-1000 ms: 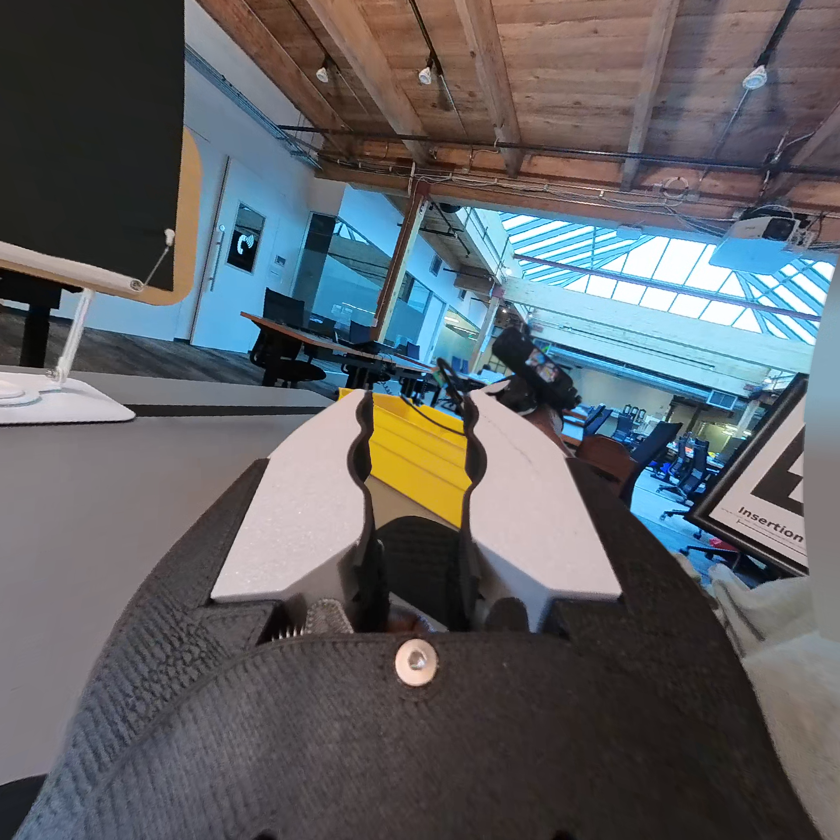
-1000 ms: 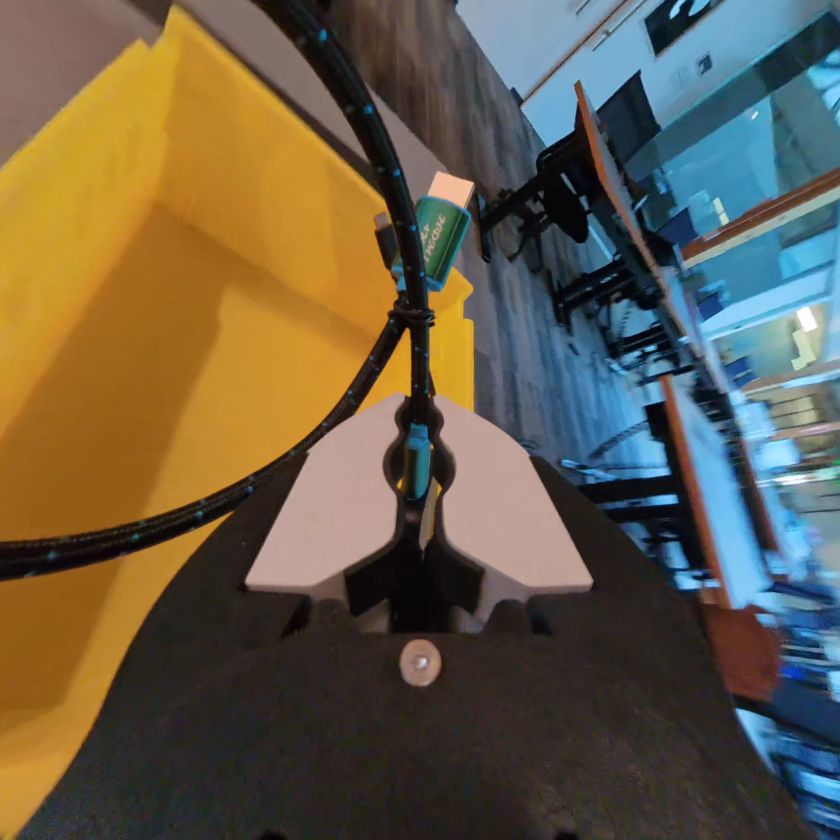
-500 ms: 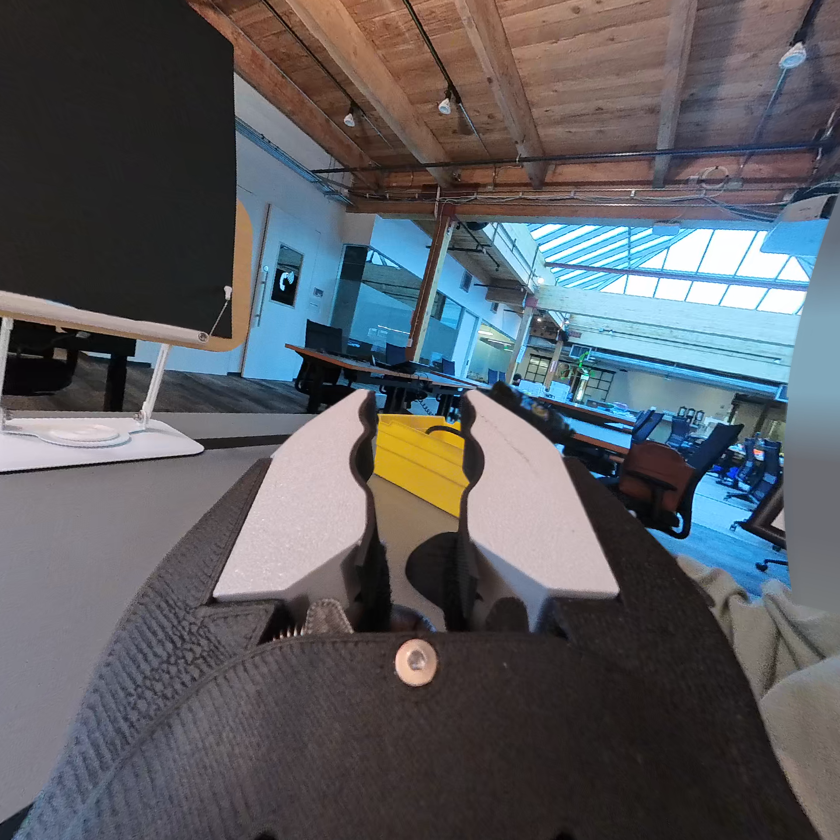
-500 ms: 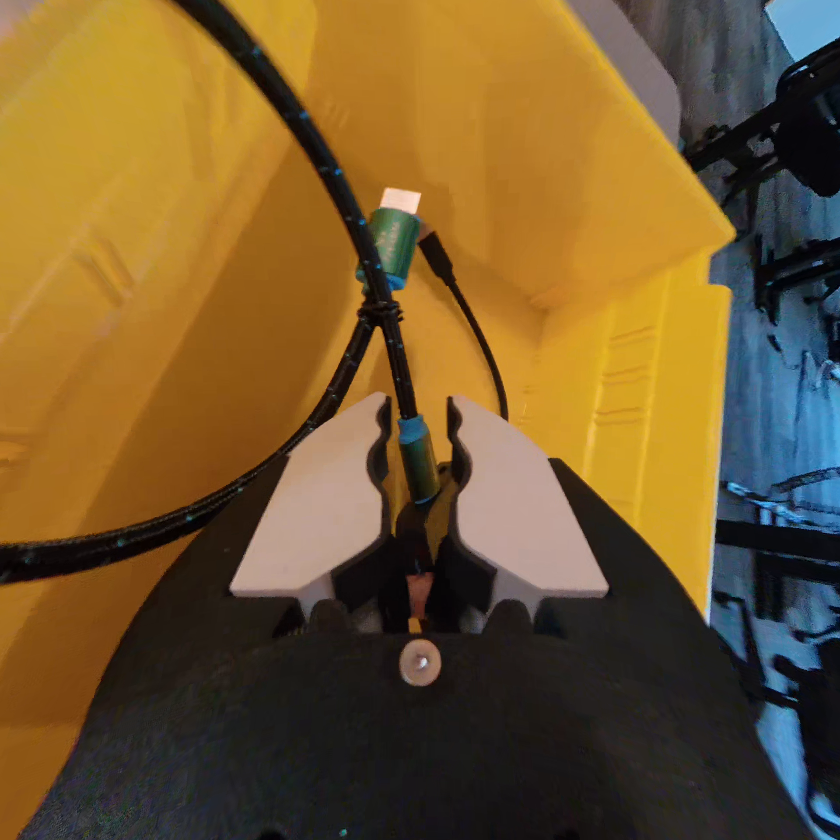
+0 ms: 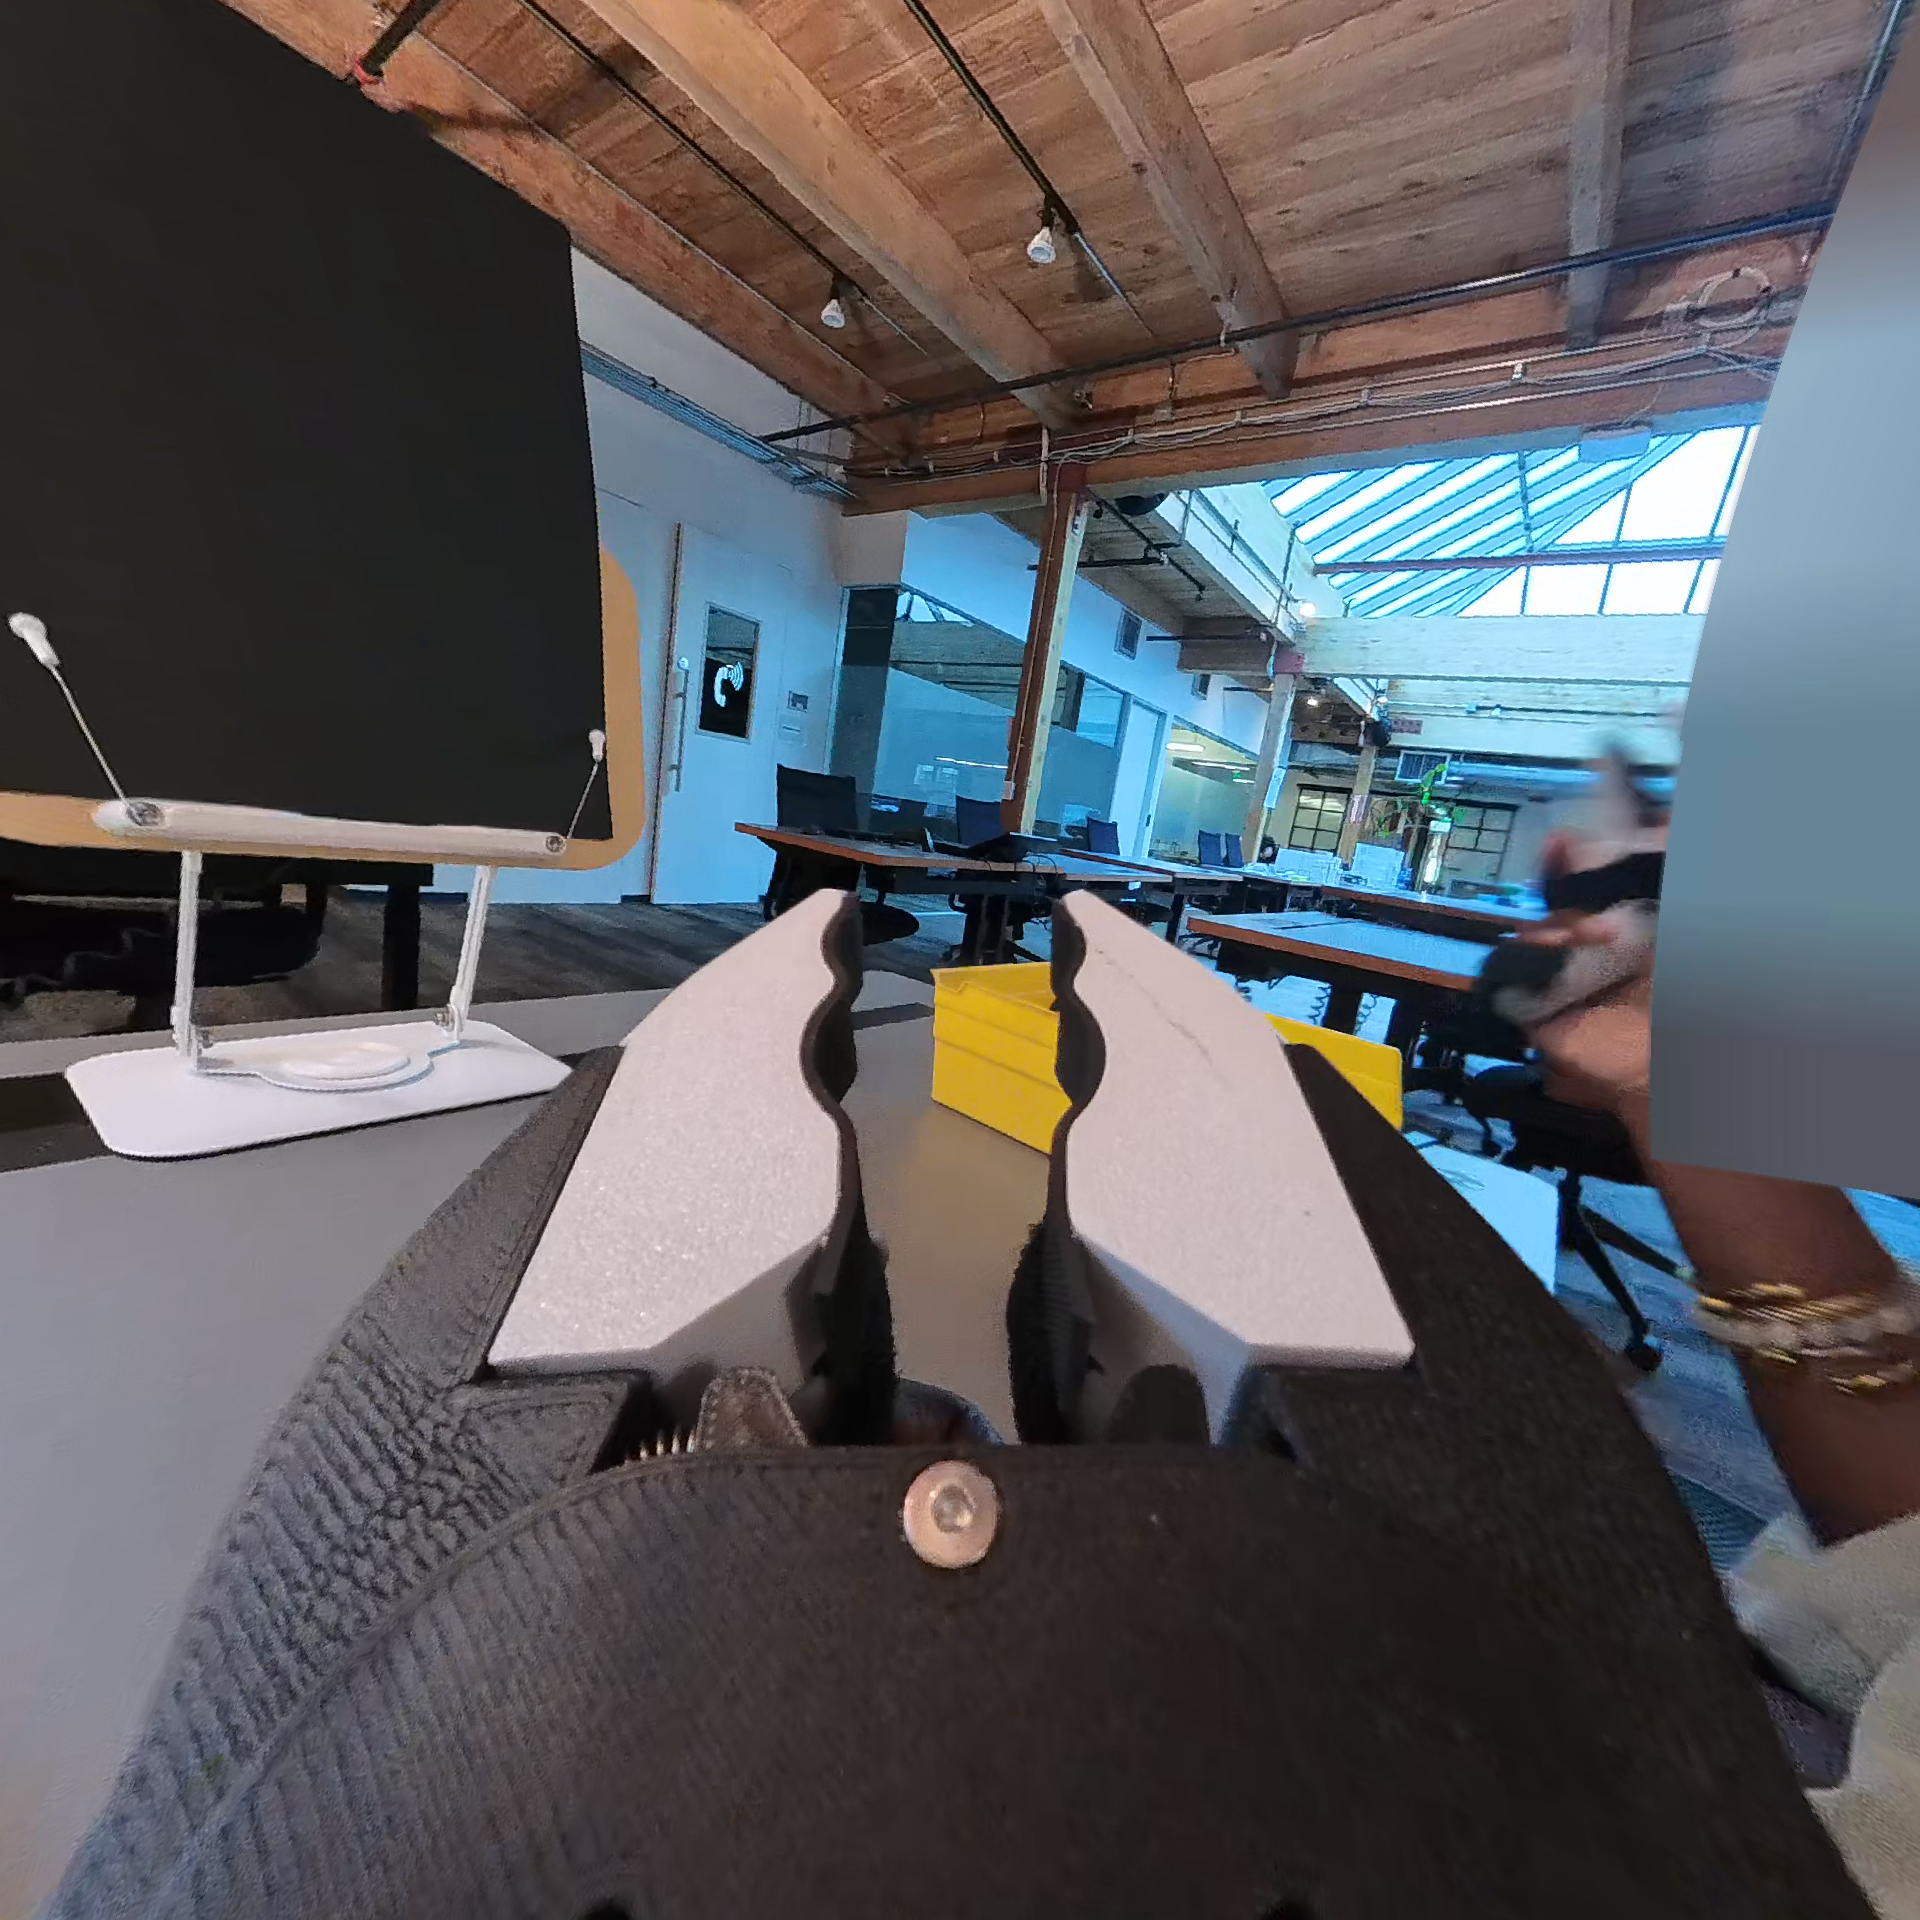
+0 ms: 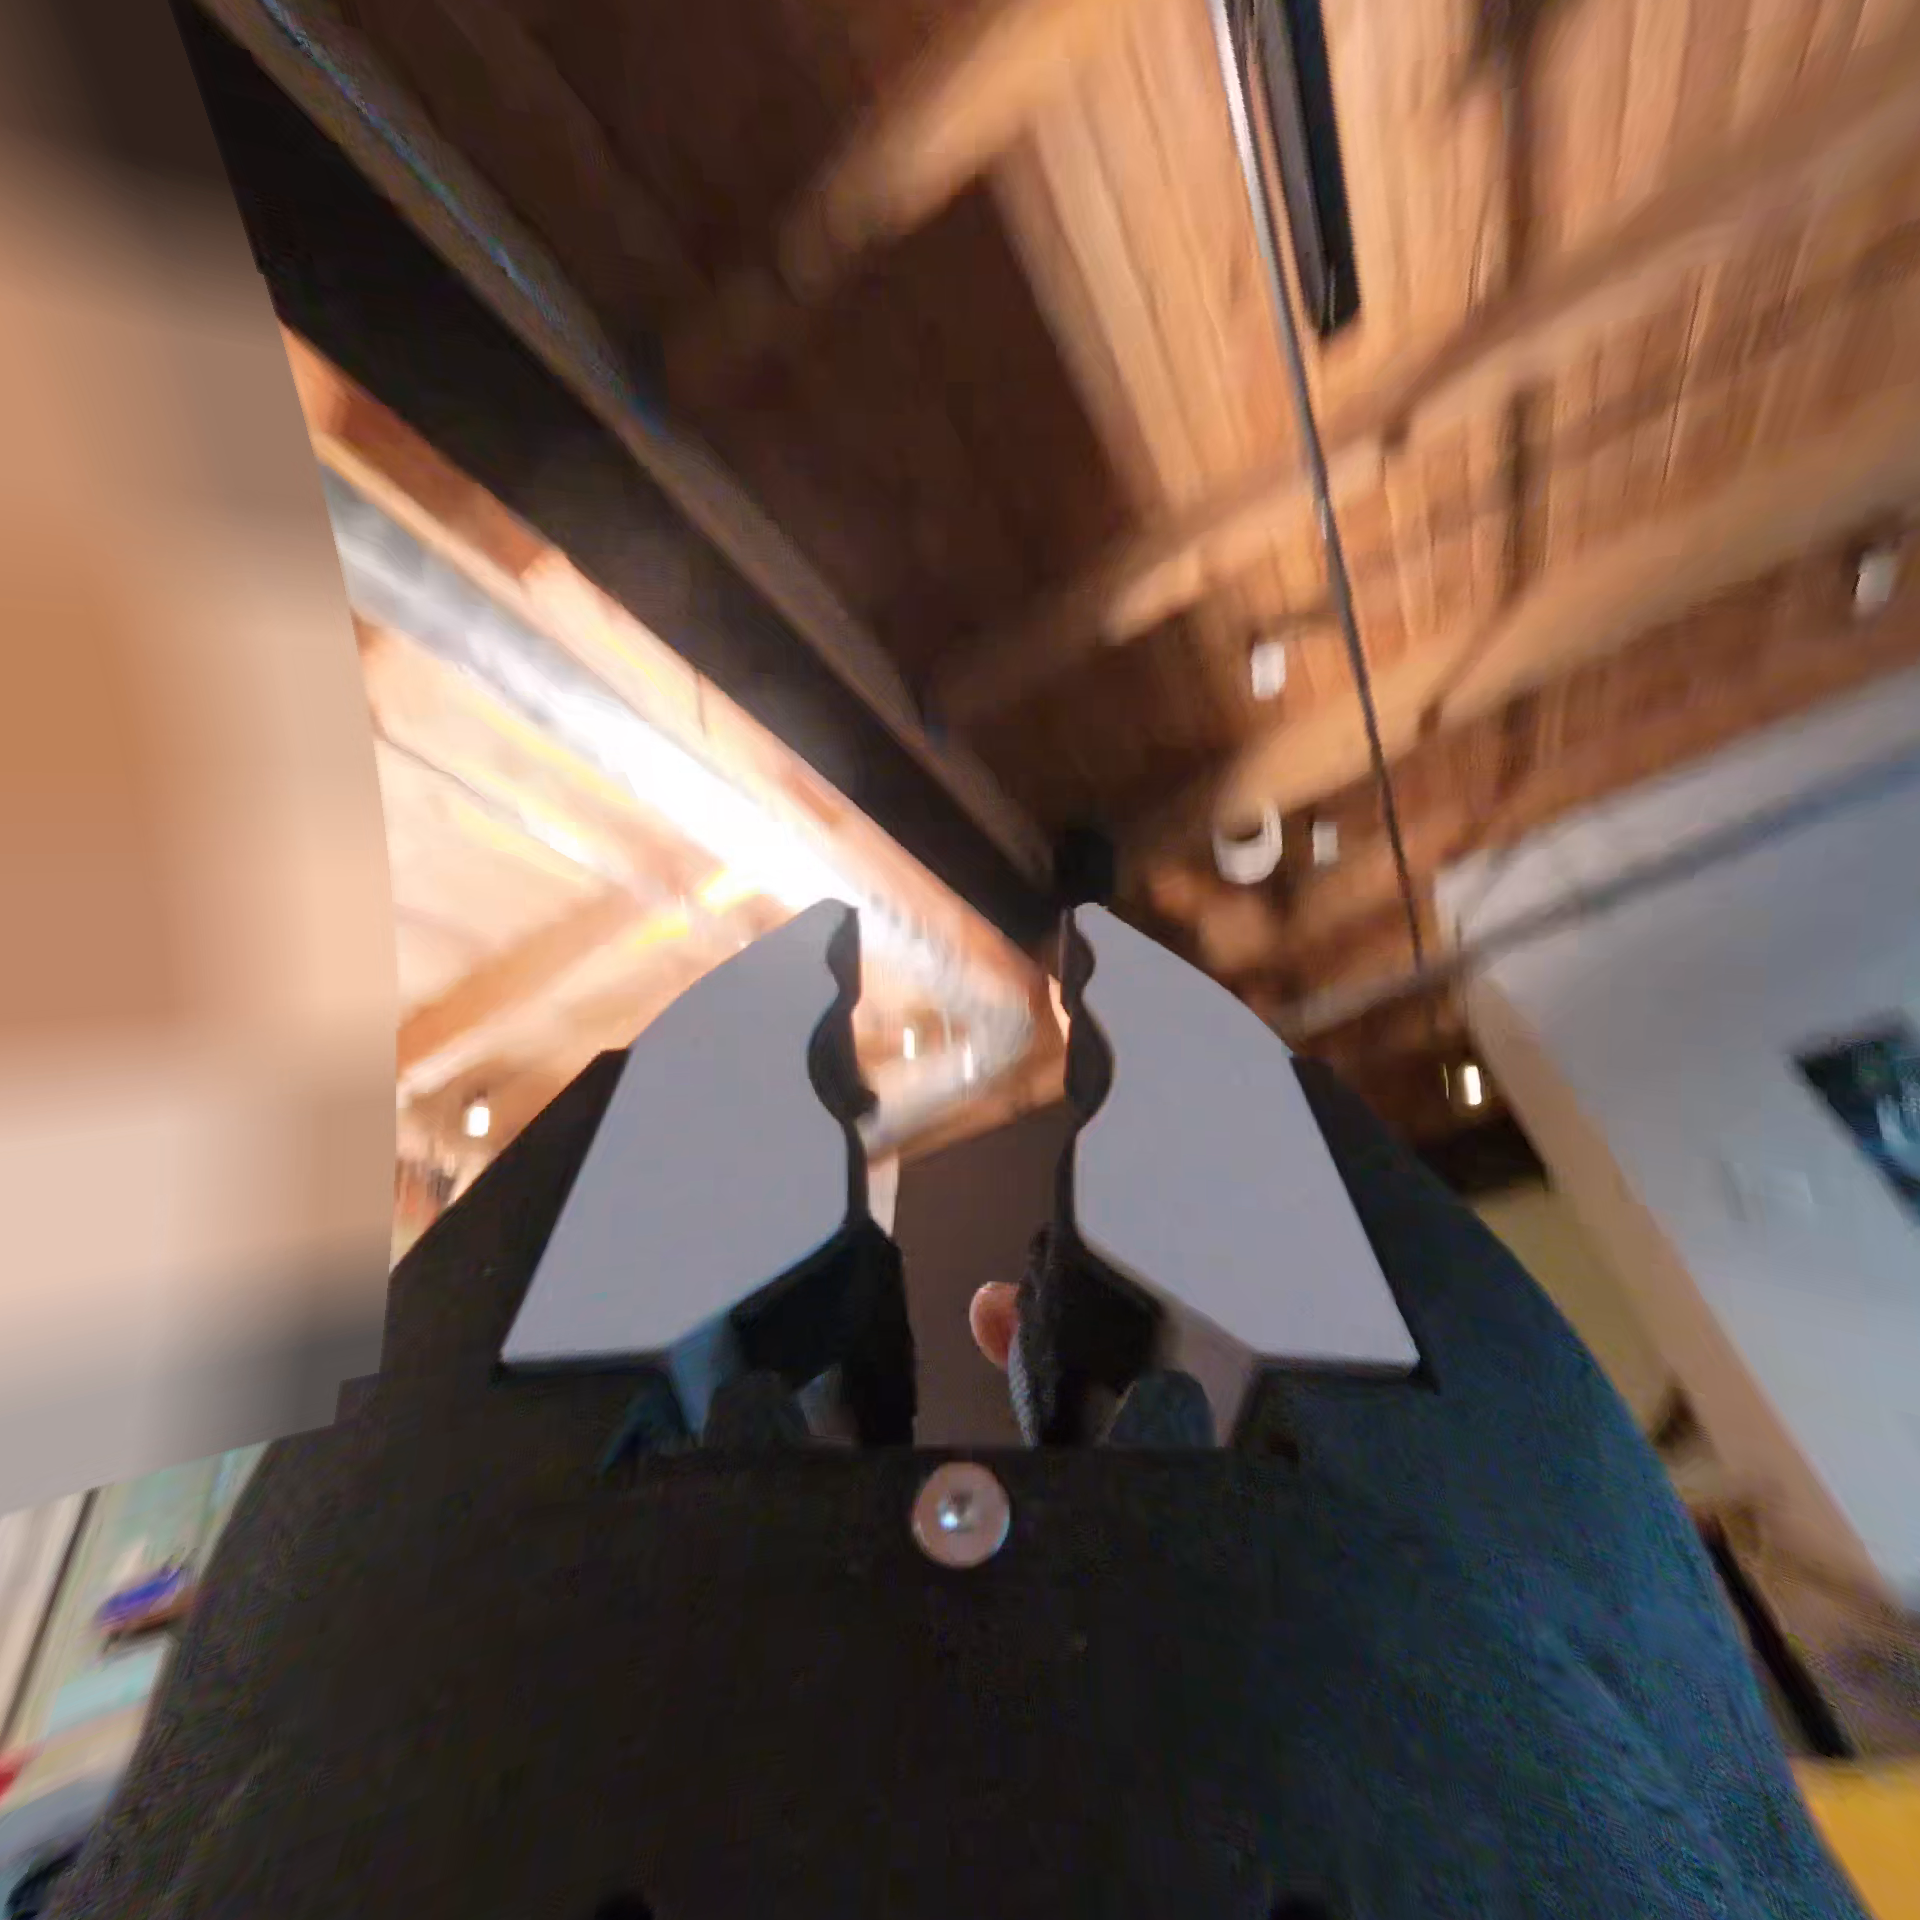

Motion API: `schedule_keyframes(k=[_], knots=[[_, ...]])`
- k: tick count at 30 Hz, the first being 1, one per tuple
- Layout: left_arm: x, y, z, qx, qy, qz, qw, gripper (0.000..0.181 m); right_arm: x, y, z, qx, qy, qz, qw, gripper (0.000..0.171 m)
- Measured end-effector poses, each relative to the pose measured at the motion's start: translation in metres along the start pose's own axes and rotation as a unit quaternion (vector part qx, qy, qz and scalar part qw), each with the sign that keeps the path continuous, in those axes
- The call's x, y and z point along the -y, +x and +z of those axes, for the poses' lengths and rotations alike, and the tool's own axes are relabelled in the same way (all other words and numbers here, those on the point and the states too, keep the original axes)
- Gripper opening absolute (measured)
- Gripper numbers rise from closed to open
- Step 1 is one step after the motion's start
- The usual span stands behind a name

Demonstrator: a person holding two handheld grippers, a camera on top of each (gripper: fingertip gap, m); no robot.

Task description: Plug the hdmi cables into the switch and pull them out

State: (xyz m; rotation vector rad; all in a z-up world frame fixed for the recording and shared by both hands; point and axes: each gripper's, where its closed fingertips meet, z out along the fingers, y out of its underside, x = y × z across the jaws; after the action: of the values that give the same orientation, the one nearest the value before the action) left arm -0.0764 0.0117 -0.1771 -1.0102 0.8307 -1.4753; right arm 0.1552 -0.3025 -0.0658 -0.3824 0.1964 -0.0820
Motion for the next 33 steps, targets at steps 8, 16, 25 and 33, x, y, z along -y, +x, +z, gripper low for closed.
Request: schedule_keyframes(k=[8, 16, 25, 33], knots=[[0.022, -0.018, -0.012, 0.052, -0.008, 0.065, 0.997, 0.040, 0.054, -0.026, -0.034, -0.016, 0.086, -0.147, 0.985, 0.016], [0.088, -0.075, -0.085, 0.244, -0.052, 0.252, 0.935, 0.085, -0.019, -0.001, -0.021, -0.044, -0.084, -0.150, 0.984, 0.029], [0.196, -0.156, -0.149, 0.312, -0.162, 0.365, 0.862, 0.069, -0.107, -0.009, -0.020, 0.010, -0.272, -0.194, 0.942, 0.082], [0.079, -0.318, -0.167, 0.154, -0.598, 0.460, 0.639, 0.071, -0.109, -0.013, -0.018, 0.024, -0.273, -0.185, 0.944, 0.082]])
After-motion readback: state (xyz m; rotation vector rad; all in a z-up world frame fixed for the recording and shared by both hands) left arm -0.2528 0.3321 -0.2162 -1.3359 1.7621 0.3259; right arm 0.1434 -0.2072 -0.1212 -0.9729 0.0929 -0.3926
